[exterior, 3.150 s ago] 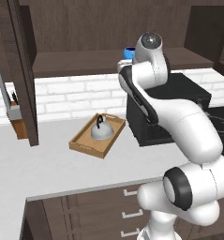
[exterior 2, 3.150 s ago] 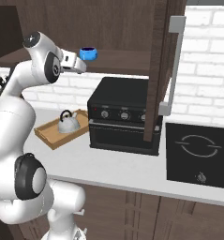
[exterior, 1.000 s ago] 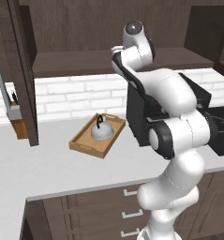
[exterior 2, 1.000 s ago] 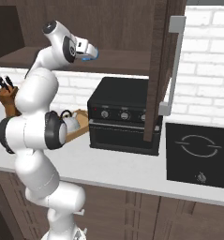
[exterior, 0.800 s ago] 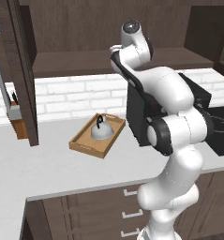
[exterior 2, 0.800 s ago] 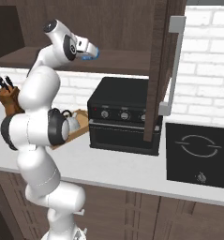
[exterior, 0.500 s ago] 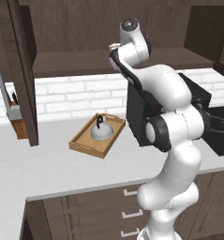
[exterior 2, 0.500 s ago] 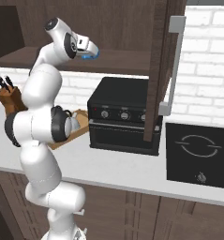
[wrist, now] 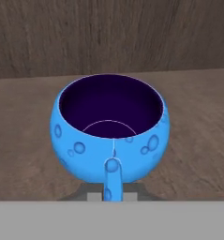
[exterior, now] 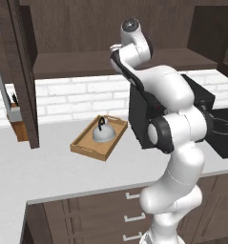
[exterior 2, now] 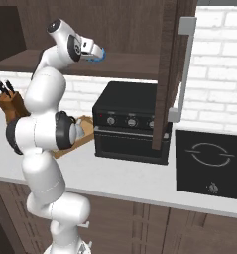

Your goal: Pick the kettle from the counter and place it on the tray. Then pick the mug from the cabinet and place it on the tray. Then close the cabinet doors.

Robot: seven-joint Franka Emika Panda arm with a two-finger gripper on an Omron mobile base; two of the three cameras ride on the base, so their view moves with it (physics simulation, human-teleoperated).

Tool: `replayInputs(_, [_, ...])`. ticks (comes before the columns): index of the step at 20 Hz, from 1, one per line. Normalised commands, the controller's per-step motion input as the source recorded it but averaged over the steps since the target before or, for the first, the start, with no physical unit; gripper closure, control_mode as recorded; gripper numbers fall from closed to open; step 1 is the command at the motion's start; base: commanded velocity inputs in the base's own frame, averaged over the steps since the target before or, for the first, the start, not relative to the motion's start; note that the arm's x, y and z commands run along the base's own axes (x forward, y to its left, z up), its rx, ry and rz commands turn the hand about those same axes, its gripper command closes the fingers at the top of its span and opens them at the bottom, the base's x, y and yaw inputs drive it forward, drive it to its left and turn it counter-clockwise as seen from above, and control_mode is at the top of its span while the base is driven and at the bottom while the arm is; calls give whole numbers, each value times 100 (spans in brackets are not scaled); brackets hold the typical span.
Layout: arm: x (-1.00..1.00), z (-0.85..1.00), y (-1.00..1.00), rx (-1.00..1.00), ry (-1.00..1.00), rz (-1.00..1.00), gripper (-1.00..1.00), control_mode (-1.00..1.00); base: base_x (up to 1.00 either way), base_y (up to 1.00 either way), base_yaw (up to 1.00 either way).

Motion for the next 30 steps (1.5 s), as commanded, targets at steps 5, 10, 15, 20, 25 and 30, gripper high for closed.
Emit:
replayInputs(5, [-3,-8,9,0,-3,0,100,-100,0,0,0])
replayInputs(10, [-64,0,1,0,-2,6,100,-100,0,0,0])
replayInputs(15, [-99,0,0,0,0,19,100,-100,0,0,0])
replayInputs(20, [-100,0,-3,0,0,33,100,-100,0,0,0])
replayInputs(25, [-100,0,-2,-2,0,47,100,-100,0,0,0])
replayInputs(30, [-100,-8,0,-3,2,57,100,-100,0,0,0])
